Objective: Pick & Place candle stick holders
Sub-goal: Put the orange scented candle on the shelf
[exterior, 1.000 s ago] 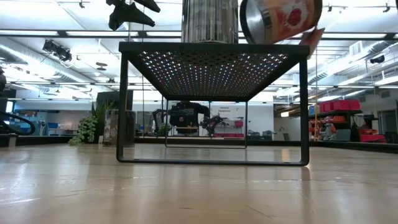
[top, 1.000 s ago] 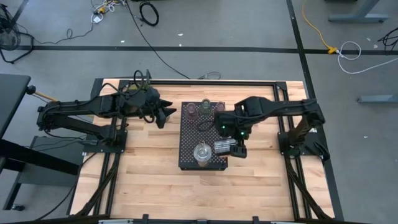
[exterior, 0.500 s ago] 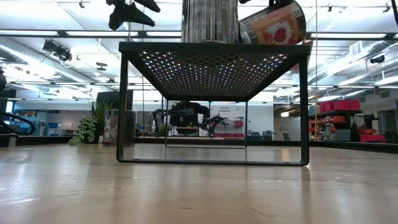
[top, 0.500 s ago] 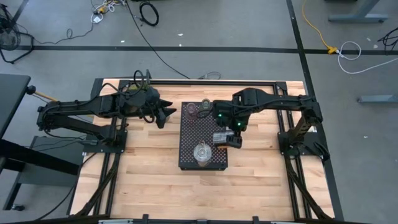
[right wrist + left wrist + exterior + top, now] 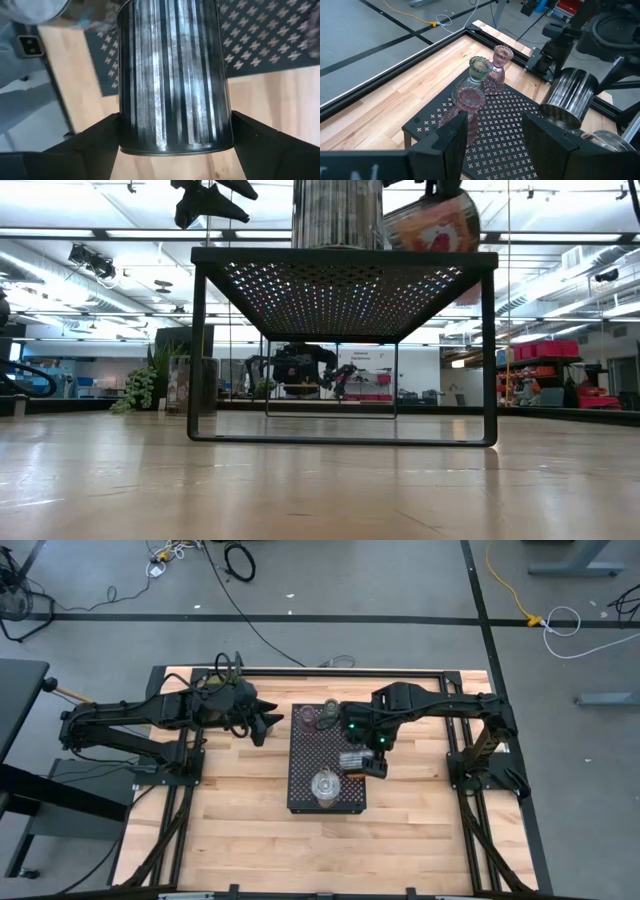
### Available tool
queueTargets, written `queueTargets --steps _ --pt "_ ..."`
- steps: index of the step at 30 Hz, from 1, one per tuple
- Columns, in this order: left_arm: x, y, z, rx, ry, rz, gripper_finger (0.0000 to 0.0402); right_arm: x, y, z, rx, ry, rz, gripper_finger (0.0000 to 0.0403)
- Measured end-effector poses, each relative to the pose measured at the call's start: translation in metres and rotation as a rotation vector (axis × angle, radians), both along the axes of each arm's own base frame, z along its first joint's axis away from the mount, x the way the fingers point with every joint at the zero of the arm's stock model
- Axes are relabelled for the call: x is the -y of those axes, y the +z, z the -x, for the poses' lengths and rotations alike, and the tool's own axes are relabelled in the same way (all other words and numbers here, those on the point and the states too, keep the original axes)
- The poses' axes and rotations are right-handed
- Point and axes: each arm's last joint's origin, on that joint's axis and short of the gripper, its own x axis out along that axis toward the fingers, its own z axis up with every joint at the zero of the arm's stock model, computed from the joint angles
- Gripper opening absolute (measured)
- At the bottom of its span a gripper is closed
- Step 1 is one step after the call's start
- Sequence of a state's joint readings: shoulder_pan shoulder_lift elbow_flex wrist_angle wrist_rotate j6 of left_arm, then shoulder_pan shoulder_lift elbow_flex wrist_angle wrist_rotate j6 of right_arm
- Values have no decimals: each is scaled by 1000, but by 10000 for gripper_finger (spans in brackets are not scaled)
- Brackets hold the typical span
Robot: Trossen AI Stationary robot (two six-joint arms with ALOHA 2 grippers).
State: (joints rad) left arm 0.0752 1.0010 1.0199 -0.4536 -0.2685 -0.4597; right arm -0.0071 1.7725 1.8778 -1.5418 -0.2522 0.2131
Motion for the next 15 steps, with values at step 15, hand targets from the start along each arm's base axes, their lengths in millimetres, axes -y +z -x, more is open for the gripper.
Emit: queueTargets --steps 15 --pt "0 0 0 0 0 0 190 5 4 -18 191 -25 24 353"
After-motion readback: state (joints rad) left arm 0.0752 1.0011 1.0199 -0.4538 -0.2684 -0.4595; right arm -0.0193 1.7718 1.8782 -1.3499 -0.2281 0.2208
